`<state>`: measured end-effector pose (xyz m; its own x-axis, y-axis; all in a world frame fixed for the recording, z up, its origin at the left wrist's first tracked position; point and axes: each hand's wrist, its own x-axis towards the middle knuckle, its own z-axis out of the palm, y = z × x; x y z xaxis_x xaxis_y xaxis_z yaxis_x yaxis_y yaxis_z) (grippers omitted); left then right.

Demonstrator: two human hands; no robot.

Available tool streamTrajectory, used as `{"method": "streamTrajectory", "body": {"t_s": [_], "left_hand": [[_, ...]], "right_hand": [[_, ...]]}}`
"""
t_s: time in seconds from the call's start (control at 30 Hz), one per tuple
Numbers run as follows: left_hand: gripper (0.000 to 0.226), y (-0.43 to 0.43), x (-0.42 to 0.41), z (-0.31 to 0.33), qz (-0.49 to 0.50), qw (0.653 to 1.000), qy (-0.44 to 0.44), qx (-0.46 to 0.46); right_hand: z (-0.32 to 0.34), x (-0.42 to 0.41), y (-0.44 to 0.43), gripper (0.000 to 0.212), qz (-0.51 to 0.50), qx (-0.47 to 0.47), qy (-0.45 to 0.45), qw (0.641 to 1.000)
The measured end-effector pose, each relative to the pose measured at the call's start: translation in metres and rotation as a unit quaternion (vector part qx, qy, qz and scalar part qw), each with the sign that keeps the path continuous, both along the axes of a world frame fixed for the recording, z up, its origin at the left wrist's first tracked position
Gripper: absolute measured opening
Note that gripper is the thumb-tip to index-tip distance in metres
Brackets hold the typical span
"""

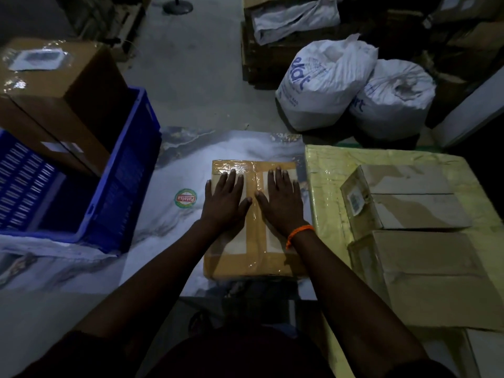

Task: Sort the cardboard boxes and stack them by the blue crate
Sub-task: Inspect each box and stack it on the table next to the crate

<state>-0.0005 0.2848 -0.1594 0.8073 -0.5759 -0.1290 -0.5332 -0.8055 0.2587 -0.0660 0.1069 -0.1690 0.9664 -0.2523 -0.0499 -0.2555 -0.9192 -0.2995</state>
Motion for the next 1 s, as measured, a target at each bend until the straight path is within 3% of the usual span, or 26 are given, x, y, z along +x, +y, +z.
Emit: {"method": "streamTrajectory", "body": {"t_s": [0.37,0.5,0.73,1.0], "left_hand": [[0.084,0.008,0.002,-0.016,-0.028,0.999,-0.037,-0.004],[0.070,0.016,-0.038,-0.012,-0.028,0.998,-0.058,-0.014],[0.065,0.042,-0.112,-0.026,-0.064,0.991,-0.103,-0.055],[0.067,0.042,-0.117,-0.030,-0.068,0.993,-0.092,-0.042]], "right_hand": [[-0.009,-0.001,-0.003,0.083,0.014,-0.019,0.008,1.000],[-0.006,-0.030,0.005,0.082,0.037,0.011,0.001,0.999],[-0.022,-0.113,0.029,0.073,0.050,-0.046,-0.056,0.996],[-0.021,-0.118,0.032,0.079,0.060,-0.082,-0.001,0.995]]}}
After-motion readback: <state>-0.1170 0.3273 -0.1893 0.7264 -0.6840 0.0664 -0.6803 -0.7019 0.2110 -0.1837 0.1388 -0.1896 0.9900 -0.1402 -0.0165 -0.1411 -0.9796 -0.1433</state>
